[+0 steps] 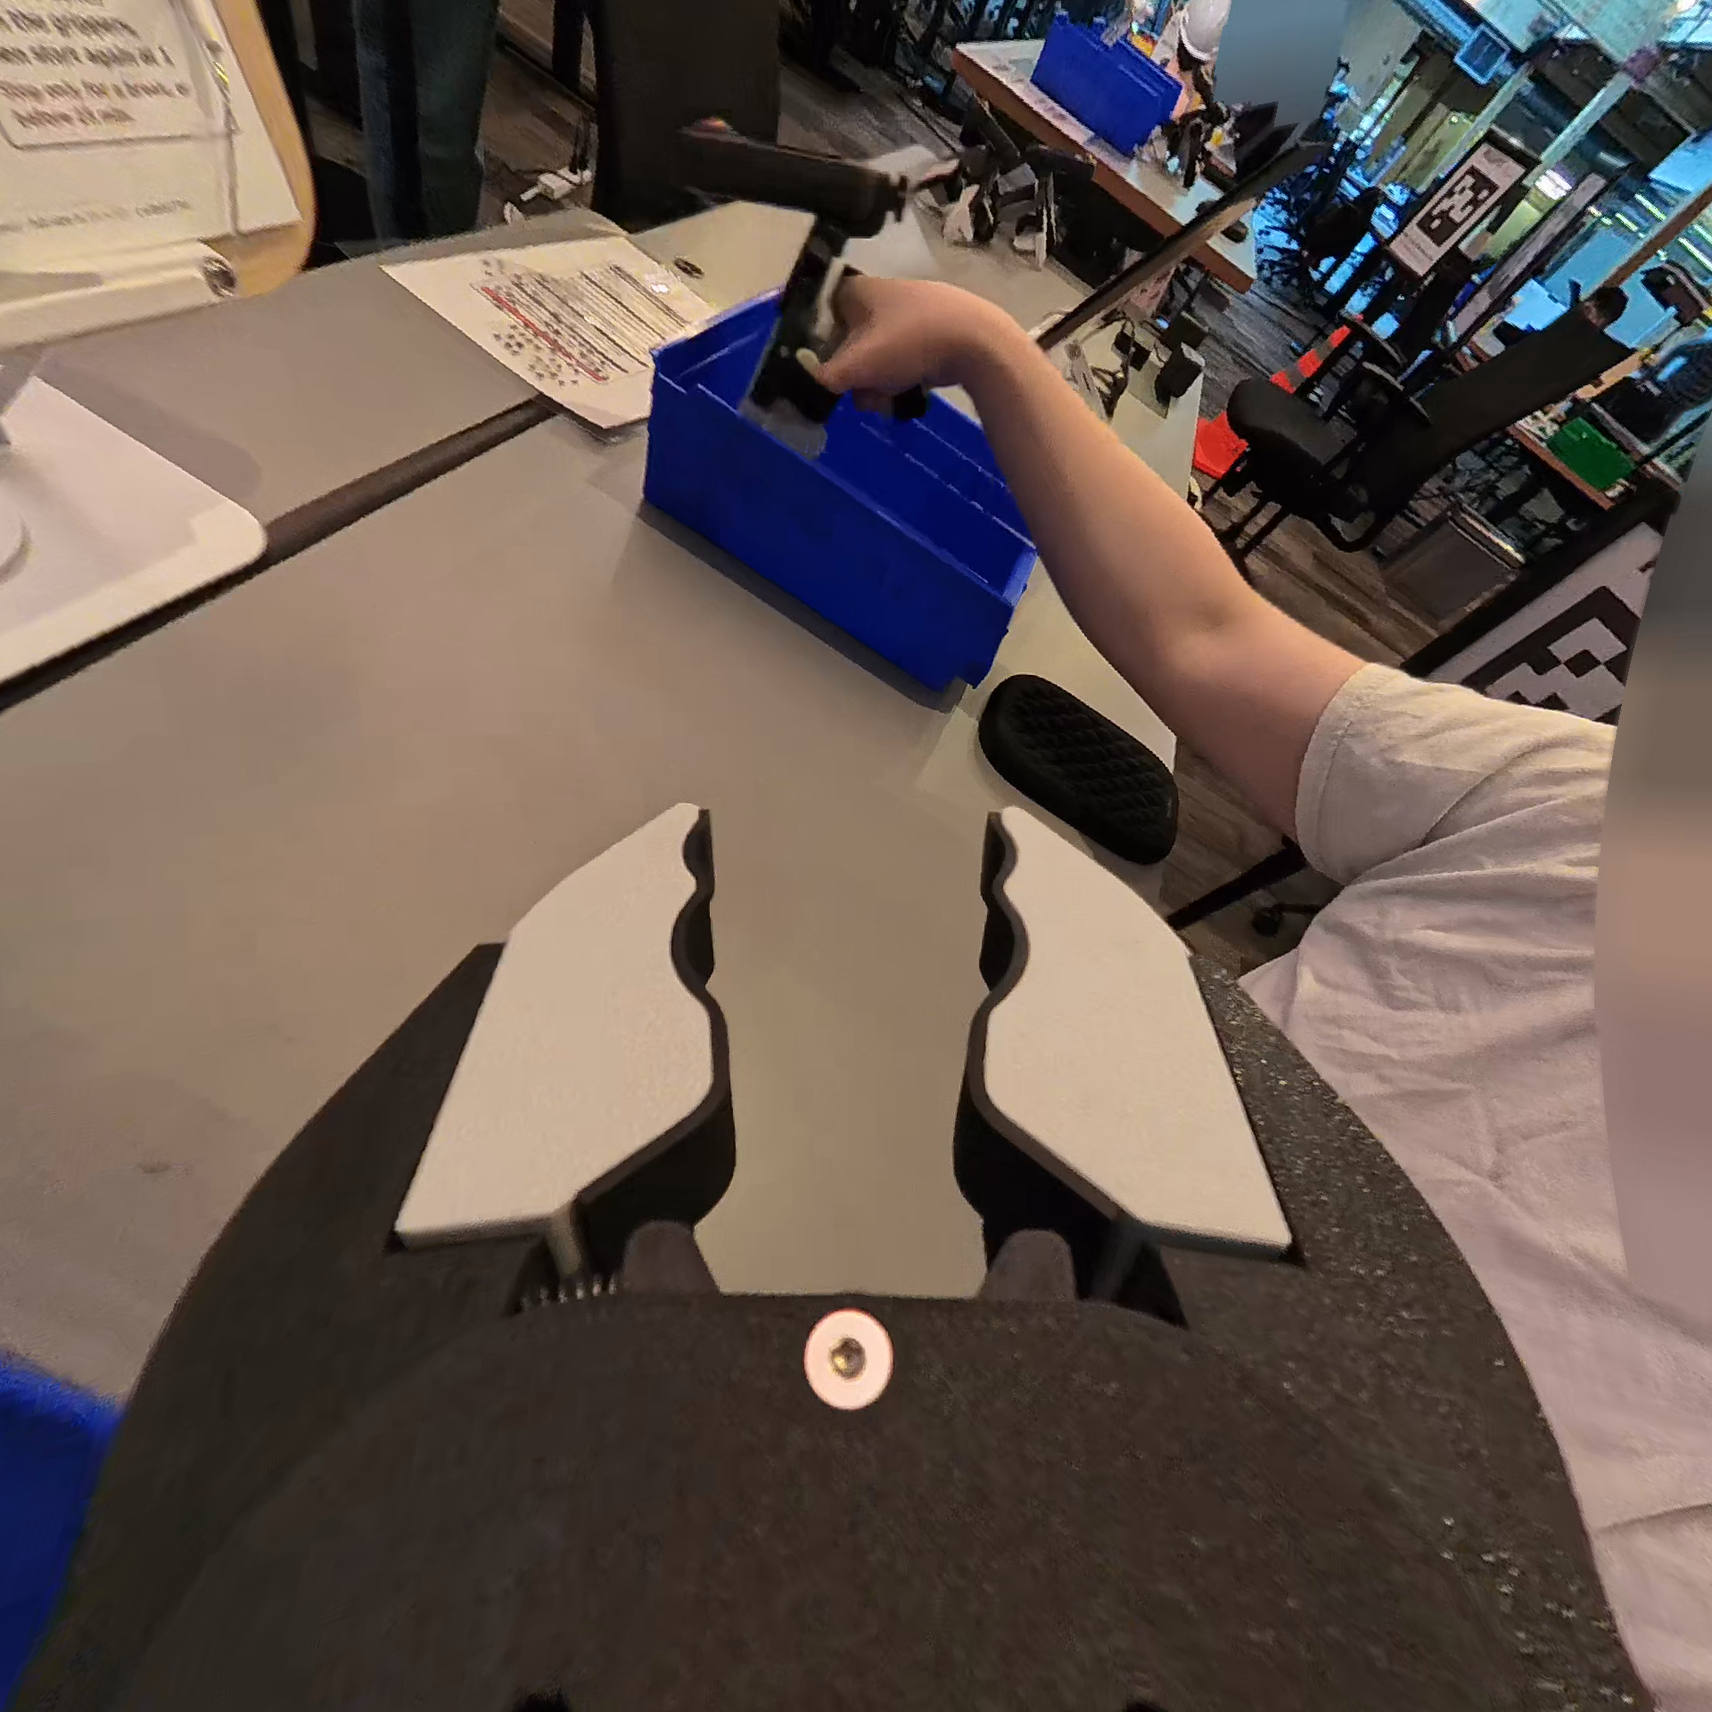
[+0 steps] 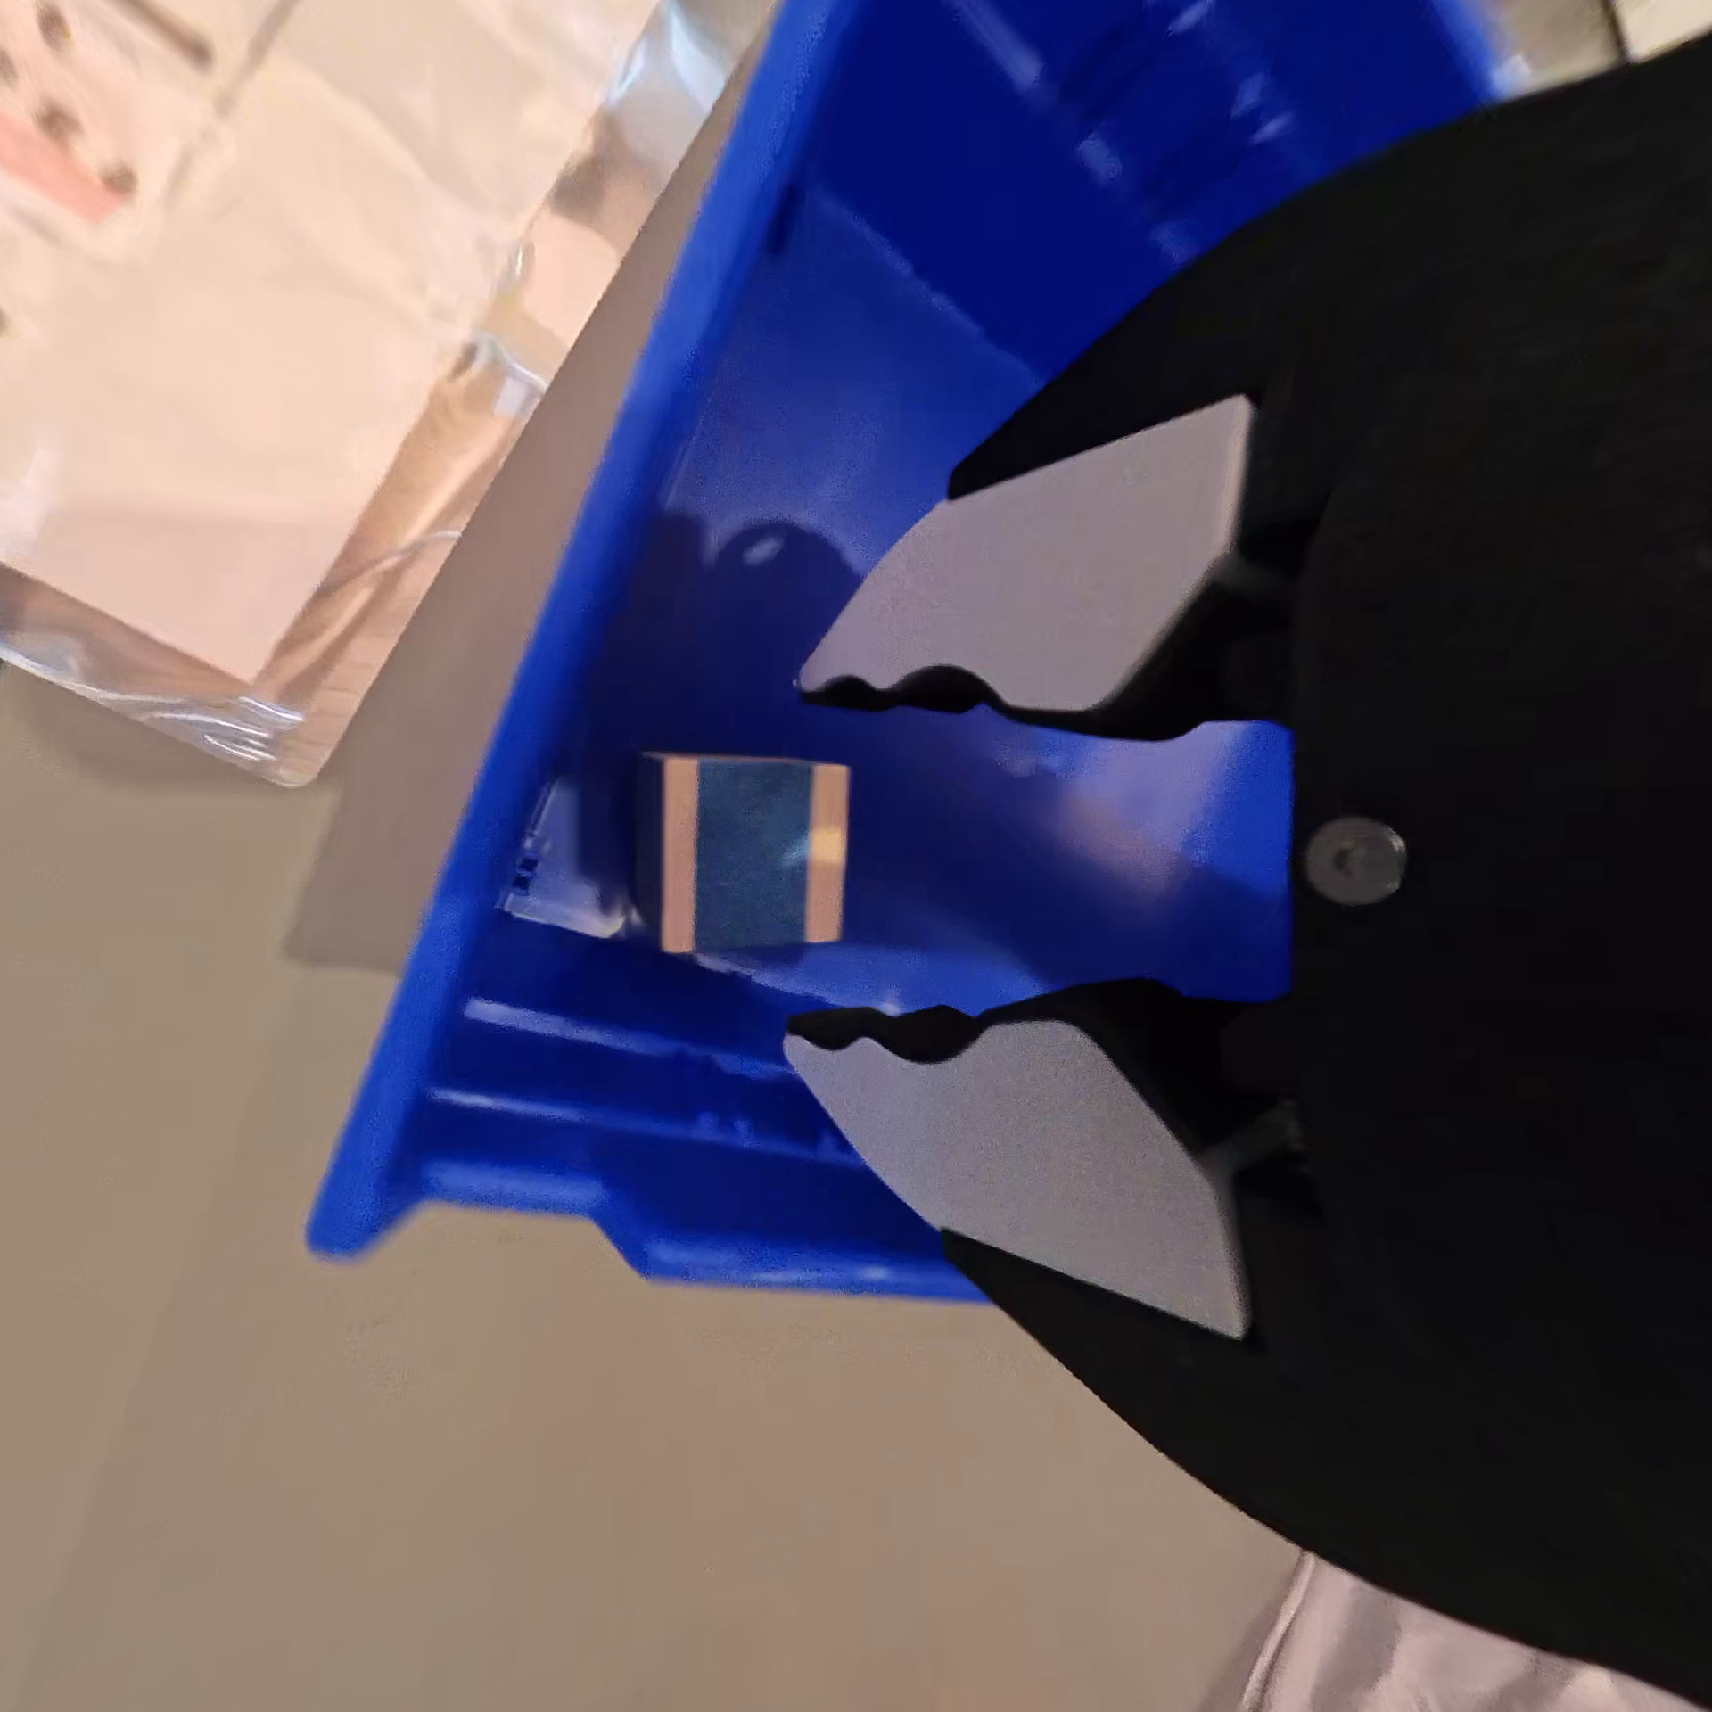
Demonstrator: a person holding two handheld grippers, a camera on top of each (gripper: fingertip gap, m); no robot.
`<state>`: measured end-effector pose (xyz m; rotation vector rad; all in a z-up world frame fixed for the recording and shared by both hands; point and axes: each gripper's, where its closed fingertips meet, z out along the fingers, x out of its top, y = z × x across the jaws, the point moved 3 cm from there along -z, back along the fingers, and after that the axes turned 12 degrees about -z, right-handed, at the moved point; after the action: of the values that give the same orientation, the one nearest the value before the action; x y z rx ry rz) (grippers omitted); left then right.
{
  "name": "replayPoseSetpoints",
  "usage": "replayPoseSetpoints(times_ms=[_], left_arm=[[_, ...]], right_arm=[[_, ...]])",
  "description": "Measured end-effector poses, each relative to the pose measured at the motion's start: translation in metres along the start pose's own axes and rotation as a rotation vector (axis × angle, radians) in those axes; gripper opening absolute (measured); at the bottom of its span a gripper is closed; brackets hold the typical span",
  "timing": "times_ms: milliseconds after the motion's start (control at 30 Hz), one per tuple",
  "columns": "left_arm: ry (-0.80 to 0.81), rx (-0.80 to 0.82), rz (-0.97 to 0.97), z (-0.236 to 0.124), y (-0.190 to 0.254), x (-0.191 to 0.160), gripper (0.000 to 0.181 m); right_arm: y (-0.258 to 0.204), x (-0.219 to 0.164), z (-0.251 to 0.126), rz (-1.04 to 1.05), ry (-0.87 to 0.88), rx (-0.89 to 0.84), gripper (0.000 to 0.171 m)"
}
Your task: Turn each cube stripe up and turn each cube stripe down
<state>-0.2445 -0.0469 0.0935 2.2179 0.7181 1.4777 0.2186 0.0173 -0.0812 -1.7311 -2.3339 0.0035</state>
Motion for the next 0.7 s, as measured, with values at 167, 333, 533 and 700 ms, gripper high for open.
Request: replayPoseSetpoints(times_ms=[167,333,533,700], left_arm=[[0.109,0.272,0.076,-0.054,-0.02,0.007,0.056],[0.056,0.809,0.076,-0.122,-0.093,-0.014,0.059],[-0.083,0.973,-0.12,-0.143,-0.17,-0.048,0.052],[-0.171,1.044,-0.194,-0.131,-0.219,-0.062,0.053]], right_arm=[[-0.034,-0.003,-0.092,-0.055,0.313,-0.122,0.062],[-0.128,-0.011,-0.159,-0.249,0.685,-0.137,0.059],[-0.178,-0.016,-0.155,-0.449,0.711,-0.204,0.061],[-0.172,-0.01,-0.143,-0.469,0.659,-0.24,0.062]])
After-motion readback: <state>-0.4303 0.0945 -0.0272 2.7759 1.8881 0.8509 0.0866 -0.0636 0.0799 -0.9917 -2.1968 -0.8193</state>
